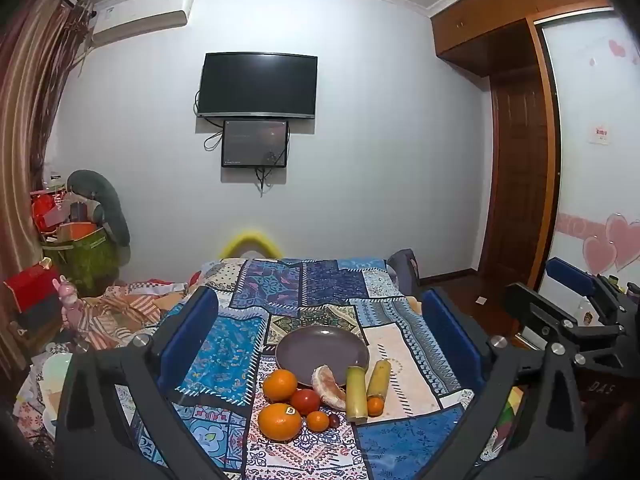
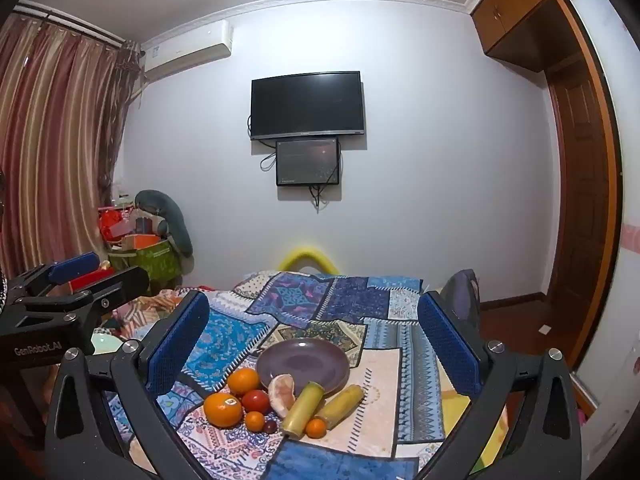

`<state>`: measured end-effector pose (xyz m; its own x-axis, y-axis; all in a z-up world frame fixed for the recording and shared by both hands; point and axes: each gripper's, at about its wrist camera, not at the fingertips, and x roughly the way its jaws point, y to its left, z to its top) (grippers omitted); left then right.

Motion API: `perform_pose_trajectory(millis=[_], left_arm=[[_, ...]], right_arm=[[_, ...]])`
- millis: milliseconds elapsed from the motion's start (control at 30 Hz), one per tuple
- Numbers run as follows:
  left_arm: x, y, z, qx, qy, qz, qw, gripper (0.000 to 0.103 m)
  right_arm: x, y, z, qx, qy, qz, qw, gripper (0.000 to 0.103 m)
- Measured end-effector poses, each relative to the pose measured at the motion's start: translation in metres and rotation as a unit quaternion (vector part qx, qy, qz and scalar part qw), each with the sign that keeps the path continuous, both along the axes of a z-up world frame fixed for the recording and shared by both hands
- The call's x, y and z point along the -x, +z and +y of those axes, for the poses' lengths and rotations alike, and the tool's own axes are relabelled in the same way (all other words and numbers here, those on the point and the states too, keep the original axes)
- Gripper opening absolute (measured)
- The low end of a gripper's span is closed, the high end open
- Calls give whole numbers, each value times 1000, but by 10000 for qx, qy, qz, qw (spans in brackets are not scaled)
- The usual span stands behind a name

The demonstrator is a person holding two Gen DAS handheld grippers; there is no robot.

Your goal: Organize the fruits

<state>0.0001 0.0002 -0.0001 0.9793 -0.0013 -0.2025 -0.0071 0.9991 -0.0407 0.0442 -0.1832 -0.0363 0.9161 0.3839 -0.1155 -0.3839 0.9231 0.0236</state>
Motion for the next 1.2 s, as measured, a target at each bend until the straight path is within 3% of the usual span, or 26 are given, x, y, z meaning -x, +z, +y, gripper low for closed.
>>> perform_pose_trajectory(millis=[1200], left_arm=[[-2,-11,-5,30,-20,0,10000,103]], right_arm=[[0,6,-3,-24,-34,15,10000,103]])
